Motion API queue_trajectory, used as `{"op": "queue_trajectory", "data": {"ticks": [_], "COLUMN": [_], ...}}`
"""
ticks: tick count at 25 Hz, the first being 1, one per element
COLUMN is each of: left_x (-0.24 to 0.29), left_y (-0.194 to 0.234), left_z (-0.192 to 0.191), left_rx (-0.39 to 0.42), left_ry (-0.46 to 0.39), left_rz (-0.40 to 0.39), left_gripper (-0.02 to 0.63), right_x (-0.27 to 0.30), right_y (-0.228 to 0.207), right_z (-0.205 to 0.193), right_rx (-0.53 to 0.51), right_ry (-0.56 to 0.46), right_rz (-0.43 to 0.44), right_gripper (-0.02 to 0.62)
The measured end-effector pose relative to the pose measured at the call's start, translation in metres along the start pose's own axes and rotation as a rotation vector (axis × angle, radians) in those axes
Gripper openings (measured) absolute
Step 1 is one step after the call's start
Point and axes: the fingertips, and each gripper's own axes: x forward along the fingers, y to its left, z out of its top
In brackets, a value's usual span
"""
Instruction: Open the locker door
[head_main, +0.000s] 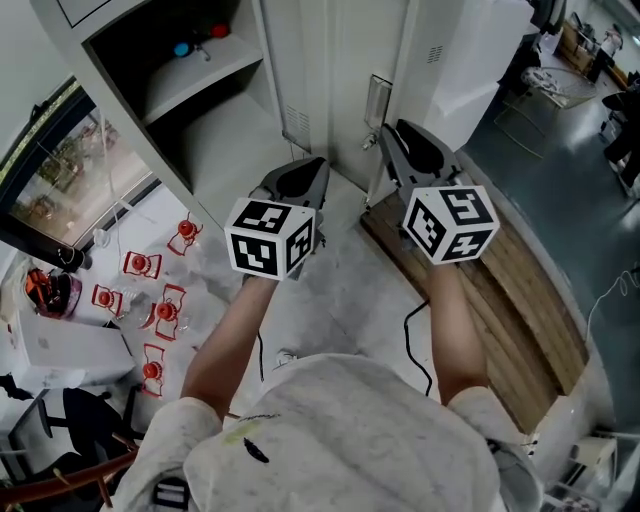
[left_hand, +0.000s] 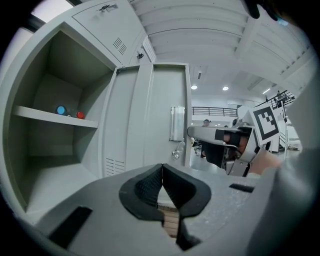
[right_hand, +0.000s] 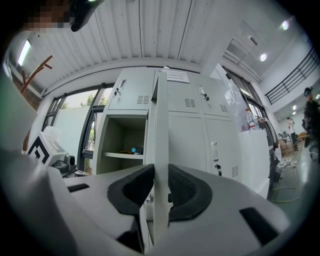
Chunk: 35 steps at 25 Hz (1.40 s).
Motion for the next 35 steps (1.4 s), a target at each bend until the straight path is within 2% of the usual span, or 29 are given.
{"op": "queue_trajectory", "data": {"ticks": [10, 16, 27, 35], "left_x": [0.006, -0.001, -0.012, -0.028], "left_y": [-0.002, 0.0, 0.001, 0.006], "left_z": [0.0, 0.002, 0.001, 0.0], "left_rx": [0.006, 0.005, 0.004, -0.001], "left_ry": [0.002, -0.006, -0.005, -0.01], "left_rz": [-0.022, -0.016, 0.006, 0.041], "left_gripper": [0.006, 0.006, 0.006, 0.006], "right_x": [0.005, 0.007, 0.002, -0.007], "right_y": [-0.023, -0.03, -0.025, 0.006], "right_z": [-0.001, -0.001, 0.004, 0.013], "right_rx": [-0.01, -0.04, -0.022, -0.018], "right_ry": [0.013, 0.021, 0.009, -0.026], "right_rz": [-0.086, -0.134, -0.122, -0.061], "right_gripper": [0.084, 0.06, 0.046, 0.046]}}
